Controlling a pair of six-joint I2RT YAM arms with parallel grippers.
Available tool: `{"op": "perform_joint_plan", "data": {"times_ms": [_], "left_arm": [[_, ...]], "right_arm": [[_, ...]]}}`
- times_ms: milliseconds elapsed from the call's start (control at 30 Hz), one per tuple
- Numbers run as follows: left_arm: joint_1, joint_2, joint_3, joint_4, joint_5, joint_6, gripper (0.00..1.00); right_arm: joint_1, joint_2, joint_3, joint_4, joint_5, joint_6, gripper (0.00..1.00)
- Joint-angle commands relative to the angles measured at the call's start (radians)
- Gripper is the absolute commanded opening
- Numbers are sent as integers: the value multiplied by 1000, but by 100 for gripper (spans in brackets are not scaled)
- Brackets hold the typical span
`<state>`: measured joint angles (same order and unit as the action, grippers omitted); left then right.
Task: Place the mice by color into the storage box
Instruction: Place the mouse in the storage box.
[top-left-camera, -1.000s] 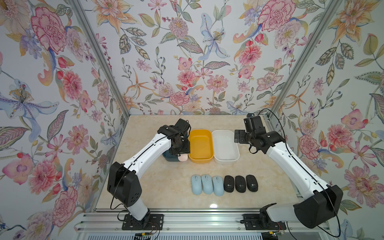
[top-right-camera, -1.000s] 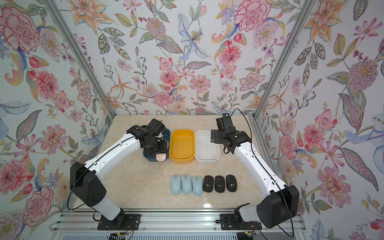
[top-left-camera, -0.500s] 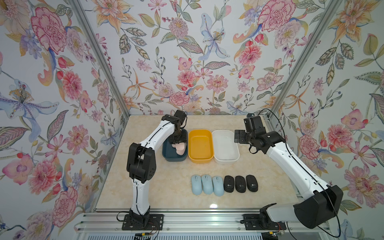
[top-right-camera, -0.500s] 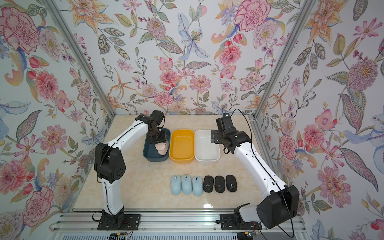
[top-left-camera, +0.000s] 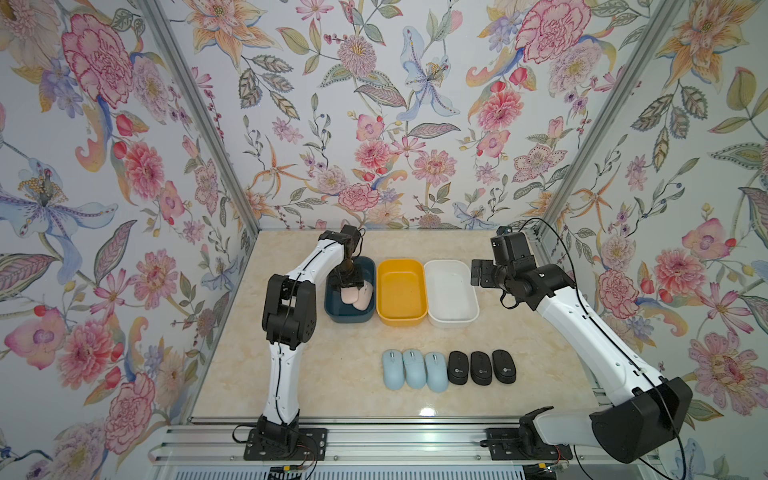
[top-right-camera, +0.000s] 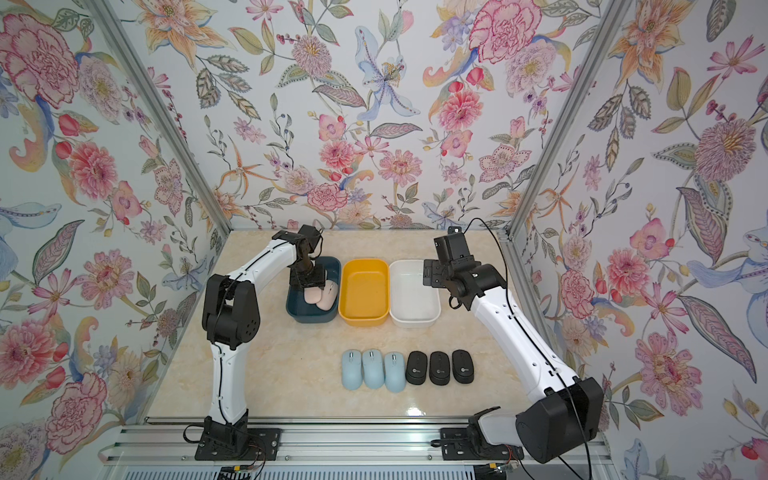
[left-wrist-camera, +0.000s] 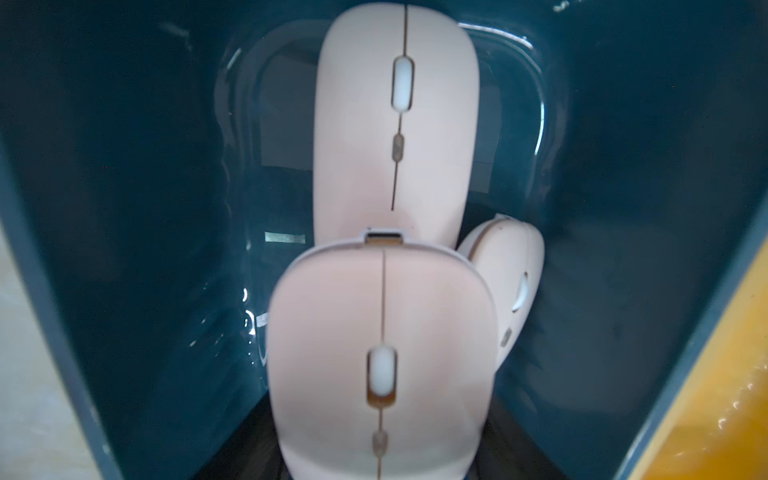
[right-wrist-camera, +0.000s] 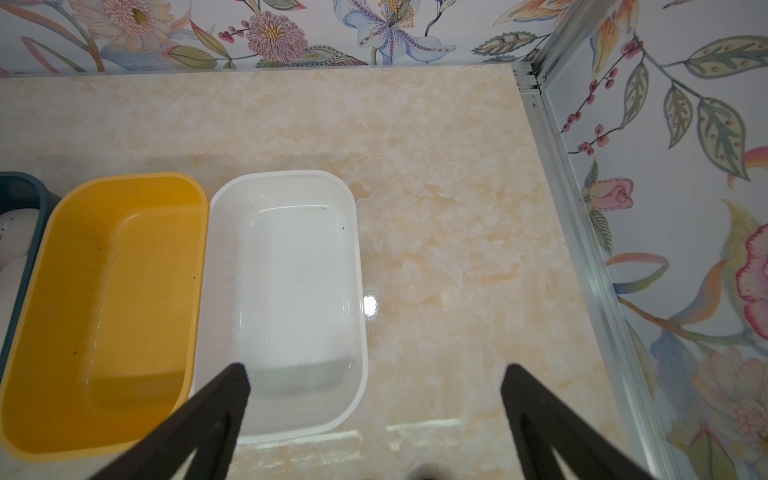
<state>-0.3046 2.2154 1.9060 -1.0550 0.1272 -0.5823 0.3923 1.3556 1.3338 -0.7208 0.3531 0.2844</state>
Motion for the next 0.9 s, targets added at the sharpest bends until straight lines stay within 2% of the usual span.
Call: {"op": "perform_joint_plan", "data": {"times_ms": [0, 233, 700, 867], "left_arm": [[4, 36, 31, -20, 1, 28, 61], [8, 61, 29, -20, -1, 38, 61], [9, 46, 15, -20, 1, 50, 75], [9, 3, 6, -20, -17, 51, 80]], "right_arm": [[6, -15, -24, -25, 18, 15, 99], [7, -13, -32, -23, 23, 15, 99], [6, -17, -44, -16, 21, 33, 99], [7, -28, -45, -19, 21, 39, 99]]}}
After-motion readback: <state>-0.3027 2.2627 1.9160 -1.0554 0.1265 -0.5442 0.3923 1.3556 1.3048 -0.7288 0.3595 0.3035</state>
